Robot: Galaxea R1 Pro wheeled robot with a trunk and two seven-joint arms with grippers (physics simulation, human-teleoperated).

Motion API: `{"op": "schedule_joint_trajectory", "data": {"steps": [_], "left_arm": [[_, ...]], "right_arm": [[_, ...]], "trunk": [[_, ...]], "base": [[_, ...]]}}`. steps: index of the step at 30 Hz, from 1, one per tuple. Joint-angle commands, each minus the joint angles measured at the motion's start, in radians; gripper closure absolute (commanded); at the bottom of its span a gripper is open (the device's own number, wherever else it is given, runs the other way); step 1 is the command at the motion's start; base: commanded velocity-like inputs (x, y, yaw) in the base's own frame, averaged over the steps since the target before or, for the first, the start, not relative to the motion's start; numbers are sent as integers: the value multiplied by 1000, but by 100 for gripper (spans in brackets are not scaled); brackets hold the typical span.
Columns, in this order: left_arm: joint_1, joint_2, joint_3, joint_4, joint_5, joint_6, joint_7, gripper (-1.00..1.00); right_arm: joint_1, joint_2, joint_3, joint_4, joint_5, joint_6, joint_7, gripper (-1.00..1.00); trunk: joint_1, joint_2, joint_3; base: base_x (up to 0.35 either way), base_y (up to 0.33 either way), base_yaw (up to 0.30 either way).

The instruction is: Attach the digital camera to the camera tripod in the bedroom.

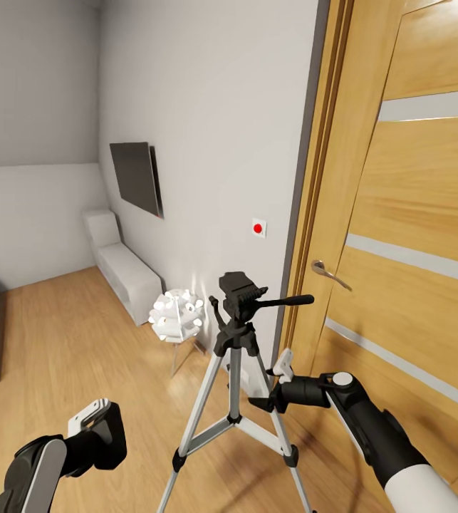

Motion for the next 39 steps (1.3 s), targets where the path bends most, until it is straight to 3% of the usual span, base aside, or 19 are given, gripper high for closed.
{"op": "schedule_joint_trajectory", "data": {"steps": [1, 5, 8, 11, 12, 21, 26, 32, 36, 39], "left_arm": [[-1, 0, 1, -2, 9, 4, 3, 100], [-1, 8, -8, -2, 8, 4, -15, 100], [-1, 29, -38, -2, 8, 3, -42, 100], [-1, 53, -73, -2, 7, 1, -70, 100], [-3, 73, -105, -3, 5, -1, -95, 100], [-22, 163, -199, -49, -2, -84, -122, 100], [-35, 208, -253, -55, -34, -202, -127, 100], [-60, 226, -282, -62, -76, -303, -144, 100], [-91, 230, -297, -64, -111, -318, -151, 100], [-122, 233, -308, -65, -159, -317, -156, 100]], "right_arm": [[1, -1, 0, -2, -2, 5, 3, -100], [6, 0, -2, -1, -17, 2, 3, -100], [10, 1, -3, -1, -26, -1, 3, -100], [12, 1, -3, -1, -31, -2, 2, -100], [13, 0, -4, -1, -33, -3, 2, -100], [14, 1, -4, 0, -35, -3, -1, -100], [14, 1, -4, -1, -35, -4, -4, -100], [14, 1, -3, 3, -34, -5, -15, -100], [14, 2, -2, 13, -33, -5, -40, -100], [14, 2, -1, 19, -32, -5, -54, -100]], "trunk": [[1, -2, -2], [1, -2, -2], [1, -2, -2], [1, -2, -2], [1, -2, -2], [1, -2, -2], [1, -2, -2], [1, -2, -2], [1, -2, -2], [1, -2, -2]], "base": [[0, 0, 0], [0, 0, 0], [0, 0, 0], [0, 0, 0], [0, 0, 0], [0, 0, 0], [0, 0, 0], [0, 0, 0], [0, 0, 0], [0, 0, 0]]}}
